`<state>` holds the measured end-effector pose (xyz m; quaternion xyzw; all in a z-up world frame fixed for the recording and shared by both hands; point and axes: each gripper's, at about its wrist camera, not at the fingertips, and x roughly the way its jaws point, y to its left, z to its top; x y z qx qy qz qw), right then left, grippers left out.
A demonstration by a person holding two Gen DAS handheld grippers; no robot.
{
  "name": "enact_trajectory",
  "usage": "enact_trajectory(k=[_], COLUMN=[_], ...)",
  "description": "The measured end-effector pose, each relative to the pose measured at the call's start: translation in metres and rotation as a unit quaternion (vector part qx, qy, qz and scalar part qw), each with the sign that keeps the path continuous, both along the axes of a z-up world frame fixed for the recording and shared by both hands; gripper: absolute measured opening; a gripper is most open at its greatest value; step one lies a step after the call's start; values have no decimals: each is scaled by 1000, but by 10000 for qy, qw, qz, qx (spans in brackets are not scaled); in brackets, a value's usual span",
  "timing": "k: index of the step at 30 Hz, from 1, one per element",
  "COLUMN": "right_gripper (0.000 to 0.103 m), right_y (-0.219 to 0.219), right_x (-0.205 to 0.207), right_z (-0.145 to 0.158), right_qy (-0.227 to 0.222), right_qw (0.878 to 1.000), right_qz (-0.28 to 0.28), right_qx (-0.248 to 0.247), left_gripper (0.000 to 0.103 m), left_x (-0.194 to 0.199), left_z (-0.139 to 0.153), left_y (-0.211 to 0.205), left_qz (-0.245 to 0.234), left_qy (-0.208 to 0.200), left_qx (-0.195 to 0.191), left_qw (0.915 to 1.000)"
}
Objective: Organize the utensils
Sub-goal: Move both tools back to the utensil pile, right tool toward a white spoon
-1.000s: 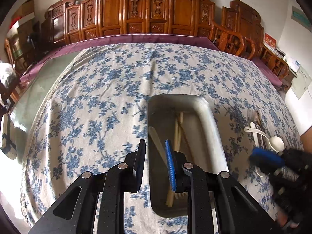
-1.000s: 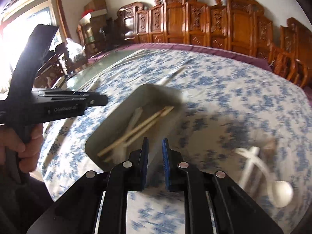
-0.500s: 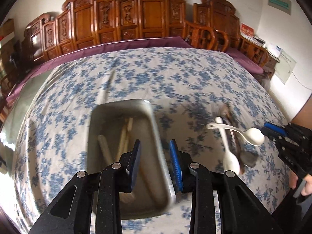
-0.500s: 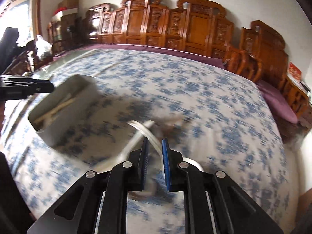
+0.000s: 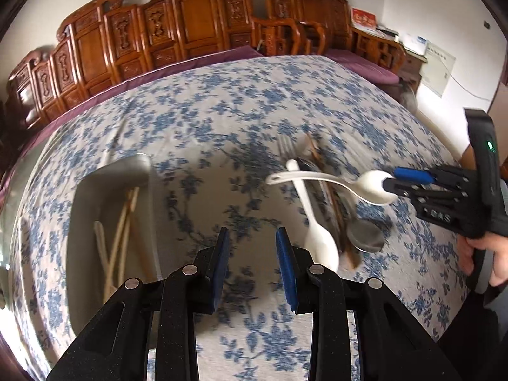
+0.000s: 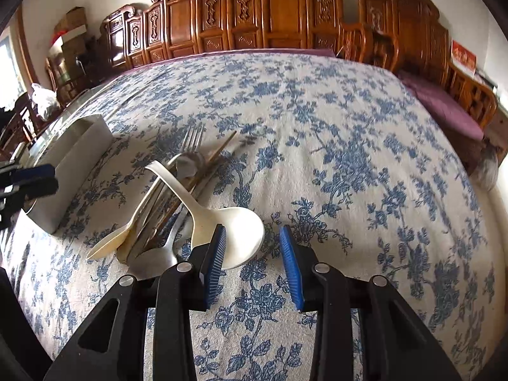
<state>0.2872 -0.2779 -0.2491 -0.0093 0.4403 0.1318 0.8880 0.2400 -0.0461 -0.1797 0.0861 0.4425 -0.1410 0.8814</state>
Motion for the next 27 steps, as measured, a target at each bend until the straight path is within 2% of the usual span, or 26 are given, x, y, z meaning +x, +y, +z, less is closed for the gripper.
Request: enact_trajectory(k=[5,13,16,18,23,27], right_gripper=[38,38,30,28,9,6], right_y=[0,-3,-4,-5,-7,-15], right_x=[7,7,7,8,8,5], right_z=[-10,-13,-13,-13,-11,0], right_qy=[266,430,466,473,422,116], right_qw=[9994,9980,9975,9974,9975,9976], right_qz=[-76,-240,-239,-234,-241,-454], right_qx=[197,399,467,485,508,519], left_gripper=[29,29,29,29,29,29], left_x=[-3,-7,-6,-6,-7,-9], left_z=[-11,-18,-21,-22,-26,-27], left_y=[-13,-24,-25,-25,-28,-31], left_qz=[-127,-260,-260,-263,-282,-323], left_qy=[86,114,153,173,230,217], left_qx=[53,12,27,27,-19,-58], left_qw=[9999,9996,9995,9995,9993,9992])
